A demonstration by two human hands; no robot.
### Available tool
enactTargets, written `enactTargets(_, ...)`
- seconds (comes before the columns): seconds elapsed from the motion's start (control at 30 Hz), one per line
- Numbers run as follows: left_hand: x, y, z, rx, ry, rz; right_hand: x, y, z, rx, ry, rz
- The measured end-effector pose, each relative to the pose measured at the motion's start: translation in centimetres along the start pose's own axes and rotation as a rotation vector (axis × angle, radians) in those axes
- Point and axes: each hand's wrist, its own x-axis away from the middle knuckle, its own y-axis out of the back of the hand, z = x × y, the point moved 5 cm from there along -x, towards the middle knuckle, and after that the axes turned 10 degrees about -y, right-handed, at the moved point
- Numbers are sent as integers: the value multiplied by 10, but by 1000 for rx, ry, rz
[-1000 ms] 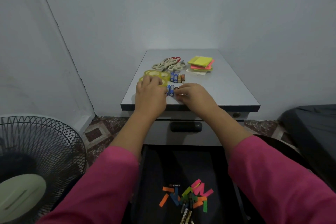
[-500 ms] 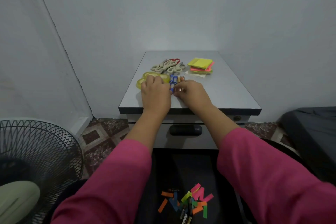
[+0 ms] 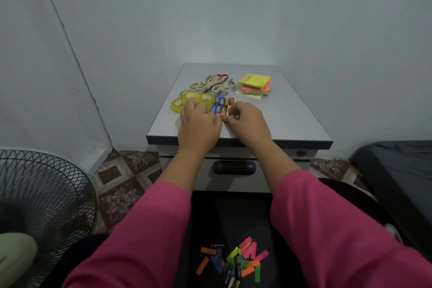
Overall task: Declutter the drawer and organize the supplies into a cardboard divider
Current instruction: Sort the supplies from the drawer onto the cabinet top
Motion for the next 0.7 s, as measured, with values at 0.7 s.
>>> enactTargets(0.7,1,-13,5,12,-36,14,-3,-6,-2,49,9,-33)
